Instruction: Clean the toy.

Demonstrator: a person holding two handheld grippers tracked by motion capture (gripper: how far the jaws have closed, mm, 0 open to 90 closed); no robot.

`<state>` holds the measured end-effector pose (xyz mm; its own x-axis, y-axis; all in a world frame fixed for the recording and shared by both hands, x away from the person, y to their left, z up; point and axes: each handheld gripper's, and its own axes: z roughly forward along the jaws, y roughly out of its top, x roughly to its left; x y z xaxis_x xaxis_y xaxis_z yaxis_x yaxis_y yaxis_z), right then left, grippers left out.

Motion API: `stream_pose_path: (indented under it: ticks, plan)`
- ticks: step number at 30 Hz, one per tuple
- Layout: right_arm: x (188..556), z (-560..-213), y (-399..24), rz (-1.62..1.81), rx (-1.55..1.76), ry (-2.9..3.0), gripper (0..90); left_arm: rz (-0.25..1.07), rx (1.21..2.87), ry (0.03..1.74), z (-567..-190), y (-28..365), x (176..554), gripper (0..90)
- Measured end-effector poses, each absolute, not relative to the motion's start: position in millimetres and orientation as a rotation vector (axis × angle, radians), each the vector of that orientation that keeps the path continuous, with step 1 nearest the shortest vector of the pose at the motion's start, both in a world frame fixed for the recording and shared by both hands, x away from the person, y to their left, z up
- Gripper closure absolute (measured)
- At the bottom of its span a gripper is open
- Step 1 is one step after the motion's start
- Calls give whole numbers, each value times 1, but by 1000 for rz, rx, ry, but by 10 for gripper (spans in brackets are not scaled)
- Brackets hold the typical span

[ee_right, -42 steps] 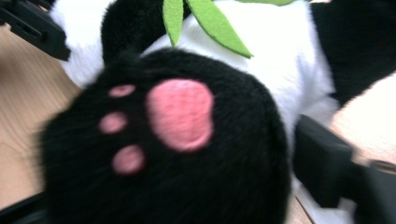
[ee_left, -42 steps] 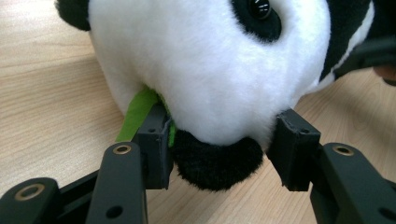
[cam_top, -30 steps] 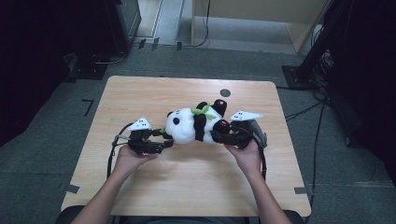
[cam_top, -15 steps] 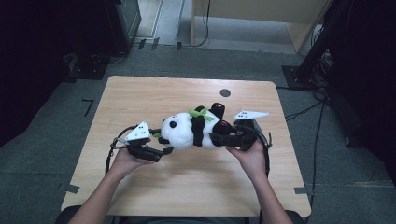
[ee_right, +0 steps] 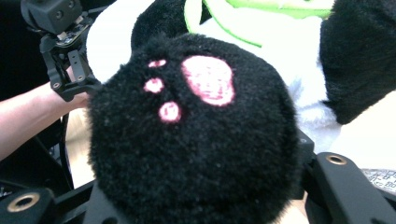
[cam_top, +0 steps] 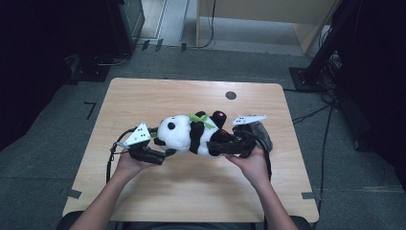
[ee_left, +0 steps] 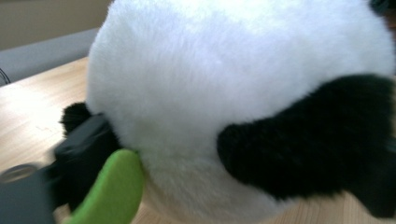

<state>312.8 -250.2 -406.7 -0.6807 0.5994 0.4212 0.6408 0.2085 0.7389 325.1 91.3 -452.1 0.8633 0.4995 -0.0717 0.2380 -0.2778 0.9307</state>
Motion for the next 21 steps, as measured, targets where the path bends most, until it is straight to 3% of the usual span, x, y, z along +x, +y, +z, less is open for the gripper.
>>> stream_pose_path:
  ticks: [3, 8, 12, 21]
  plan:
    - [315, -408, -252, -1499, -1255, -2408, 455, 246, 1892, 602, -453, 90, 326, 218]
    - [318, -413, -252, -1475, -1280, -2468, 330, 165, 1941, 684, -453, 86, 328, 452]
    - [321, -417, -257, -1524, -1287, -2436, 231, 103, 1924, 710, -449, 89, 331, 514]
    - [315, -424, -271, -1723, -1118, -2513, 146, -16, 1844, 805, -442, 109, 342, 522]
